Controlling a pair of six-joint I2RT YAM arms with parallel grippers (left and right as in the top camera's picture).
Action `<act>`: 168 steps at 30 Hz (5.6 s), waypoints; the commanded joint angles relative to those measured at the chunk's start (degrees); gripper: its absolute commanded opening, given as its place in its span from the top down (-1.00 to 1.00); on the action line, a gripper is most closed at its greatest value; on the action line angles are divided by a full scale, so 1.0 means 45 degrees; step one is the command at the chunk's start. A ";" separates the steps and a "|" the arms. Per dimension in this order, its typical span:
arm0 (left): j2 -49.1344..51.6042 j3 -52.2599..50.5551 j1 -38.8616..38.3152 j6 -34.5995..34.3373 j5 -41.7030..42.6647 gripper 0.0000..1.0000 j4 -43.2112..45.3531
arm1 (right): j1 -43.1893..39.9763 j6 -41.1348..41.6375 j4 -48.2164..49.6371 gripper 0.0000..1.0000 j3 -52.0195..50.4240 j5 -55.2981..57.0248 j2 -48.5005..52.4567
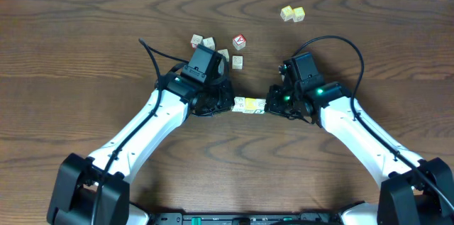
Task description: Lift 3 blocks
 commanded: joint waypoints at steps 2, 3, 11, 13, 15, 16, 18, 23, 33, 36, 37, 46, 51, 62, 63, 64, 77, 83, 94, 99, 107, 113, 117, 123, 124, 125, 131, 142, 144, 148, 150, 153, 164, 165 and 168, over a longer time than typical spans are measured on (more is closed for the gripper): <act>0.0627 0.0646 -0.0335 -0.0160 0.1452 0.86 0.0340 | 0.0500 0.0117 0.0437 0.98 0.0194 -0.2759 0.0146; 0.0758 0.0641 -0.0335 -0.0160 0.1457 0.86 0.0335 | 0.0500 0.0117 0.0437 0.98 0.0194 -0.2764 0.0175; 0.1326 0.0641 -0.0500 -0.0160 0.1443 0.86 0.0345 | 0.0500 0.0107 0.0520 0.98 0.0194 -0.2720 0.0937; 0.1598 0.0641 -0.0573 -0.0160 0.1438 0.86 0.0345 | 0.0500 0.0083 0.0568 0.98 0.0194 -0.2715 0.1088; 0.1826 0.0641 -0.0646 -0.0160 0.1409 0.86 0.0389 | 0.0500 0.0068 0.0563 0.98 0.0194 -0.2613 0.1190; 0.1889 0.0641 -0.0675 -0.0165 0.1409 0.86 0.0423 | 0.0500 0.0019 0.0563 0.98 0.0194 -0.2560 0.1229; 0.2001 0.0641 -0.0733 -0.0160 0.1409 0.86 0.0491 | 0.0500 -0.0019 0.0563 0.98 0.0189 -0.2487 0.1360; 0.2390 0.0641 -0.0748 -0.0160 0.1360 0.86 0.0554 | 0.0500 -0.0078 0.0588 0.98 0.0189 -0.2477 0.1593; 0.2531 0.0641 -0.0748 -0.0155 0.1078 0.86 0.0583 | 0.0500 -0.0262 0.0617 0.98 0.0189 -0.2191 0.1593; 0.2531 0.0641 -0.0748 -0.0155 0.1073 0.86 0.0583 | 0.0500 -0.0311 0.0617 0.98 0.0189 -0.2191 0.1593; 0.2531 0.0641 -0.0748 -0.0155 0.1073 0.86 0.0583 | 0.0500 -0.0311 0.0617 0.98 0.0189 -0.2191 0.1593; 0.2531 0.0631 -0.0748 -0.0155 0.1020 0.86 0.0631 | 0.0500 -0.0364 0.0622 0.98 0.0189 -0.2074 0.1593; 0.2531 0.0631 -0.0748 -0.0155 0.0738 0.85 0.0665 | 0.0500 -0.0447 0.0622 0.98 0.0189 -0.1991 0.1593; 0.2555 0.0631 -0.0748 -0.0146 0.0151 0.86 0.0670 | 0.0500 -0.0471 0.0758 0.98 0.0160 -0.1734 0.1593; 0.2565 0.0631 -0.0748 -0.0151 0.0155 0.86 0.0675 | 0.0500 -0.0500 0.0763 0.98 0.0146 -0.1719 0.1593; 0.2565 0.0631 -0.0748 -0.0151 0.0155 0.86 0.0675 | 0.0500 -0.0500 0.0782 0.98 0.0121 -0.1719 0.1593; 0.2914 0.0631 -0.0748 -0.0151 0.0155 0.86 0.0724 | 0.0500 -0.0491 0.1481 0.98 -0.0418 -0.1797 0.1598; 0.2924 0.0631 -0.0748 -0.0155 0.0160 0.86 0.0860 | 0.0500 -0.0491 0.1588 0.98 -0.0622 -0.1715 0.1613; 0.3662 0.0631 -0.0772 -0.0155 0.0209 0.86 0.1044 | 0.0500 -0.0393 0.2127 0.98 -0.1239 -0.1666 0.1617; 0.3662 0.0631 -0.0772 -0.0155 0.0209 0.85 0.1044 | 0.0500 -0.0398 0.2093 0.98 -0.1277 -0.1370 0.1622; 0.3662 0.0631 -0.0772 -0.0155 0.0209 0.86 0.1039 | 0.0500 -0.0393 0.2327 0.98 -0.1666 -0.0821 0.1622; 0.3662 0.0631 -0.0772 -0.0155 0.0209 0.86 0.1035 | 0.0500 -0.0403 0.2375 0.98 -0.1671 -0.0573 0.1622; 0.3662 0.0631 -0.0772 -0.0155 0.0209 0.86 0.1005 | 0.0500 -0.0452 0.2375 0.98 -0.1671 -0.0160 0.1622; 0.3662 0.0631 -0.0772 -0.0151 0.0204 0.86 0.0942 | 0.0500 -0.0554 0.2521 0.98 -0.1671 -0.0049 0.1622; 0.3662 0.0631 -0.0772 -0.0151 0.0199 0.86 0.0942 | 0.0500 -0.0554 0.2526 0.98 -0.1671 -0.0044 0.1622; 0.3662 0.0631 -0.0772 -0.0151 0.0155 0.86 0.0937 | 0.0495 -0.0568 0.2526 0.98 -0.1666 -0.0029 0.1622; 0.3662 0.0631 -0.0772 -0.0146 -0.0758 0.86 0.0636 | 0.0495 -0.0850 0.2341 0.98 -0.1666 0.0738 0.1622; 0.3657 0.0631 -0.0767 -0.0049 -0.2603 0.86 0.0160 | 0.0476 -0.1409 0.1972 0.98 -0.1661 0.2132 0.1622; 0.3657 0.0631 -0.0767 -0.0053 -0.2900 0.86 0.0044 | 0.0471 -0.1409 0.1928 0.98 -0.1647 0.2273 0.1622; 0.3424 0.0646 -0.0568 -0.0053 -0.3750 0.86 -0.0607 | 0.0413 -0.1409 0.0874 0.98 -0.1161 0.3138 0.1613; 0.2977 0.0646 -0.0335 -0.0049 -0.3905 0.86 -0.0962 | 0.0291 -0.1457 -0.0102 0.98 -0.0627 0.3293 0.1530; 0.1875 0.0646 0.0087 -0.0044 -0.3963 0.86 -0.1447 | 0.0044 -0.1462 -0.1860 0.94 0.0330 0.3492 0.1107; -0.5391 0.0646 0.1185 0.0423 -0.4838 -0.47 -0.4177 | 0.0005 -0.1428 -0.8578 -0.98 0.1787 0.3517 -0.4294; -0.5659 0.0646 0.1185 0.0427 -0.4838 -0.47 -0.4279 | 0.0000 -0.1234 -0.8995 -0.99 0.1787 0.3512 -0.4653; -0.6290 0.0646 0.1185 0.0423 -0.4843 -0.48 -0.4566 | 0.0000 -0.0466 -1.0195 -0.98 0.1787 0.3478 -0.5537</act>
